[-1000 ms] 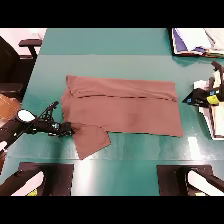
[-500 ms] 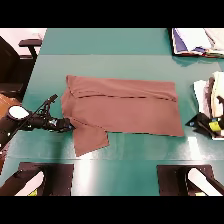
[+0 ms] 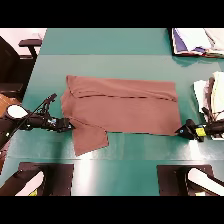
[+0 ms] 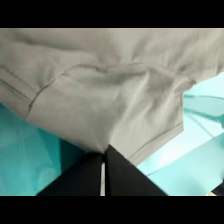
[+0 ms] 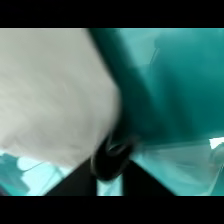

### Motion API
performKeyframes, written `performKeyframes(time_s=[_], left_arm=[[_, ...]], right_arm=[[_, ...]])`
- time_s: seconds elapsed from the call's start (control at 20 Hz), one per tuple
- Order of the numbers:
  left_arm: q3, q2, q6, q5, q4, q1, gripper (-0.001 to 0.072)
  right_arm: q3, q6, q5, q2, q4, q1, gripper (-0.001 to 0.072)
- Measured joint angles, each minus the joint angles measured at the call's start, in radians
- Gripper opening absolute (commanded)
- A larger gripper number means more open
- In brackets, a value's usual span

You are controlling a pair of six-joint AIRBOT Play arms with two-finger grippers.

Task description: Fold the shirts.

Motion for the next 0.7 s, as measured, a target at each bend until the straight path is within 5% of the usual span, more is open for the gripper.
performKeyframes(time_s=[0.7], left_arm=[[0.045, 0.294, -0.179, -0.309, 0.125, -0.001, 0.0020]], right_arm=[[0.219, 0.030, 0.243, 0.316, -0.341, 0.135, 0.0016]])
